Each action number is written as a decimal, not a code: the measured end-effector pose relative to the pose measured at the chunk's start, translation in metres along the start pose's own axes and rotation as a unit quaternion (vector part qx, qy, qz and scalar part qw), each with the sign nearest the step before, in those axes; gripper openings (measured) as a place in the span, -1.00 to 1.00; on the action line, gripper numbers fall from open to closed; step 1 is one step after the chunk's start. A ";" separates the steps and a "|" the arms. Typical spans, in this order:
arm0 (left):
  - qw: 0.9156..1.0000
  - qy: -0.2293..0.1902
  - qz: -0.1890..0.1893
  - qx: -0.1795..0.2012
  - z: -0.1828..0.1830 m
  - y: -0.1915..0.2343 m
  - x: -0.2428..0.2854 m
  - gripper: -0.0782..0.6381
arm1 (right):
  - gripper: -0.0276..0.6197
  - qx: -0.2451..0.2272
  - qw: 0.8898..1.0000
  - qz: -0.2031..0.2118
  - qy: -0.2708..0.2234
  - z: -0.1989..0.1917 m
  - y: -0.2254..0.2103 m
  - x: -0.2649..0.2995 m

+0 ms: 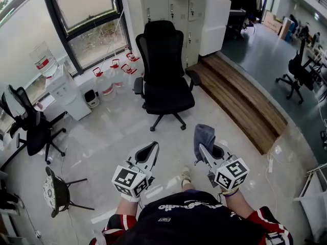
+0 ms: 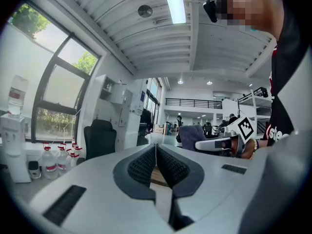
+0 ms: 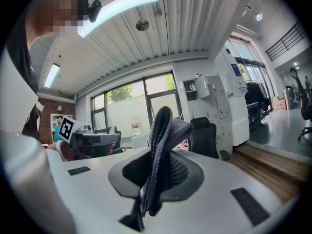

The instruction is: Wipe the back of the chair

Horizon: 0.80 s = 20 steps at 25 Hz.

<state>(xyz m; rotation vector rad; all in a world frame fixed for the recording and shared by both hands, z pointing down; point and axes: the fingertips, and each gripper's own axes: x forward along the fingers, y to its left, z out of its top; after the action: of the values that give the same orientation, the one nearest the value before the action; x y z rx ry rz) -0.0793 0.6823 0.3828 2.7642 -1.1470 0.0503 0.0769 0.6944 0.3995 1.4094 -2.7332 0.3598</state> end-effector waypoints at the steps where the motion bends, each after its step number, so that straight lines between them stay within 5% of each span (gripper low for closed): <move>1: 1.000 0.001 0.002 -0.001 0.001 0.005 0.004 -0.71 | -0.73 0.003 1.000 0.003 0.000 0.002 -0.003 0.006; 20: 0.999 0.014 0.039 0.031 0.044 0.084 0.210 -0.71 | -0.73 0.002 0.999 0.047 -0.015 0.065 -0.191 0.130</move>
<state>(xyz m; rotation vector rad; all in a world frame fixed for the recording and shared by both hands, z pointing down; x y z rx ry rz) 0.0090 0.4698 0.3676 2.7615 -1.2662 0.1349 0.1598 0.4690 0.3909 1.3011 -2.8309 0.3528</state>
